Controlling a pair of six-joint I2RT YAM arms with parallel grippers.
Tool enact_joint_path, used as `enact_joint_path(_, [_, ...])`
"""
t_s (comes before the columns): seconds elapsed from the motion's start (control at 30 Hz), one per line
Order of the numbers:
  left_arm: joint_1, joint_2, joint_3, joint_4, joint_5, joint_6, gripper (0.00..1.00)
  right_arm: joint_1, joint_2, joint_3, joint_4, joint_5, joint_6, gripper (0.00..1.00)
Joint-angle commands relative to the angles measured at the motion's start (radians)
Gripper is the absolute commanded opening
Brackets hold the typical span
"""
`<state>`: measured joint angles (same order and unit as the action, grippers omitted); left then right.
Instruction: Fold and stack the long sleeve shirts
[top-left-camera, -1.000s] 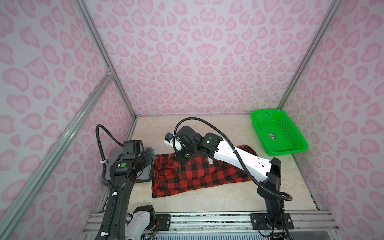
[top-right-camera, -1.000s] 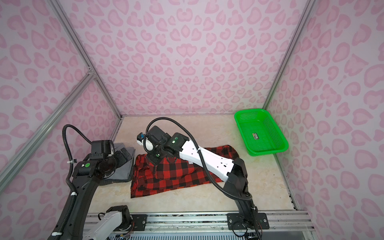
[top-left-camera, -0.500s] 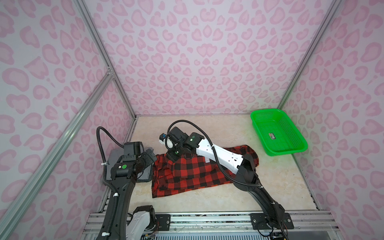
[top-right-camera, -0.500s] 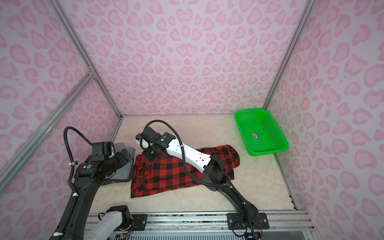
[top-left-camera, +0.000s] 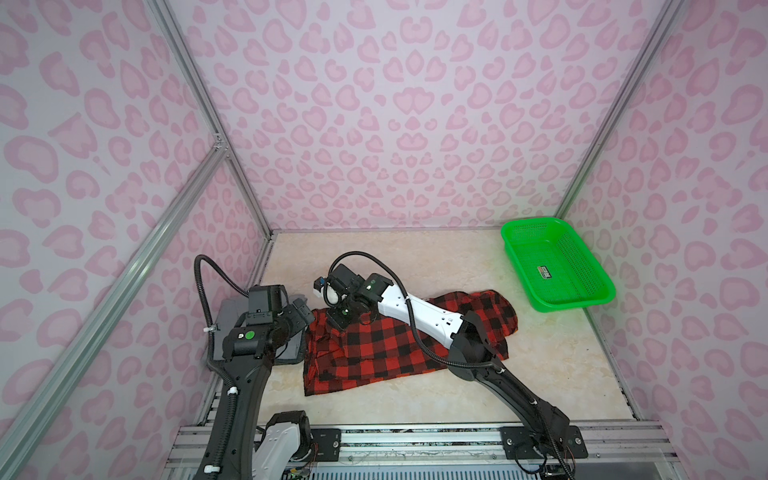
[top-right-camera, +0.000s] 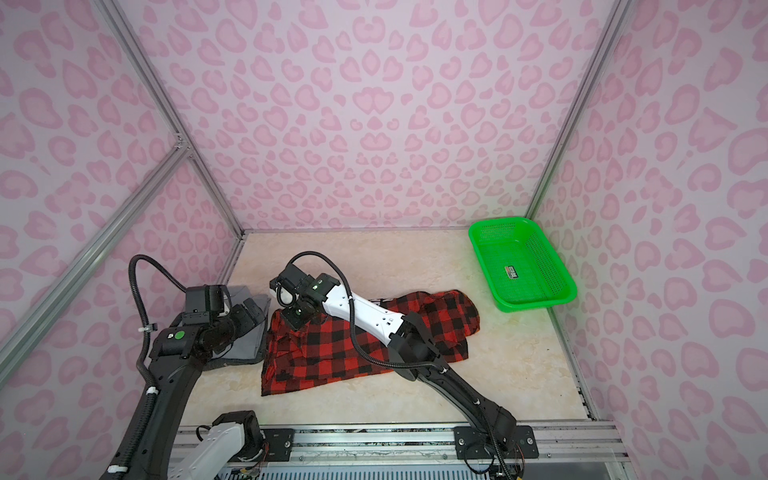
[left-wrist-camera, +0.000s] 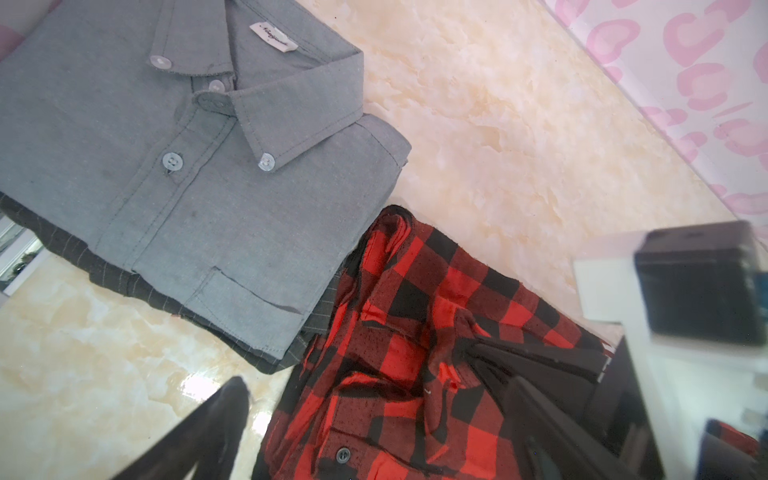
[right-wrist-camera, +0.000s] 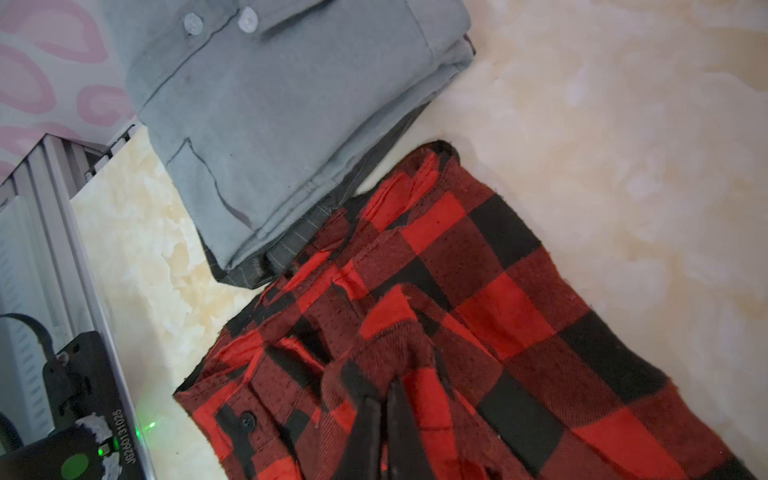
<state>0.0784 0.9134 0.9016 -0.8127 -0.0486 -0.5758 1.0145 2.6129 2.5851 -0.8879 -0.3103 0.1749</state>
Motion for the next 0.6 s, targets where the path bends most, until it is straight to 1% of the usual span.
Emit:
enact_joint_path(0.0, [0.0, -0.006, -0.01, 0.024, 0.005, 0.007, 0.98, -0.009, 0.034, 0.026, 0.01, 0.02, 0.048, 0.0])
enact_joint_path(0.07, [0.001, -0.008, -0.015, 0.027, 0.007, 0.008, 0.98, -0.014, 0.038, 0.027, 0.031, 0.019, 0.071, 0.01])
enact_joint_path(0.13, [0.002, -0.011, -0.018, 0.03, 0.004, 0.008, 0.98, -0.013, 0.036, 0.027, 0.05, 0.005, 0.088, 0.09])
enact_joint_path(0.17, [0.001, -0.011, -0.019, 0.031, 0.005, 0.009, 0.98, -0.01, 0.031, 0.026, 0.056, -0.007, 0.092, 0.15])
enact_joint_path(0.3, [0.002, -0.012, -0.024, 0.033, 0.004, 0.013, 0.98, 0.001, -0.003, 0.025, 0.051, -0.029, 0.111, 0.43])
enact_joint_path(0.37, [0.002, -0.012, -0.028, 0.035, 0.003, 0.013, 0.98, 0.002, -0.028, 0.012, 0.039, -0.034, 0.129, 0.49])
enact_joint_path(0.4, [0.001, -0.012, -0.029, 0.035, 0.003, 0.014, 0.98, 0.0, -0.048, -0.006, 0.032, -0.026, 0.146, 0.5])
enact_joint_path(0.47, [0.002, -0.014, -0.031, 0.035, 0.003, 0.014, 0.98, -0.014, -0.094, -0.067, 0.029, -0.016, 0.183, 0.5])
enact_joint_path(0.53, [0.002, -0.017, -0.034, 0.033, 0.003, 0.015, 0.98, -0.035, -0.154, -0.173, 0.059, -0.015, 0.221, 0.47])
enact_joint_path(0.57, [0.001, -0.019, -0.035, 0.034, 0.002, 0.014, 0.98, -0.045, -0.193, -0.248, 0.086, 0.008, 0.236, 0.45])
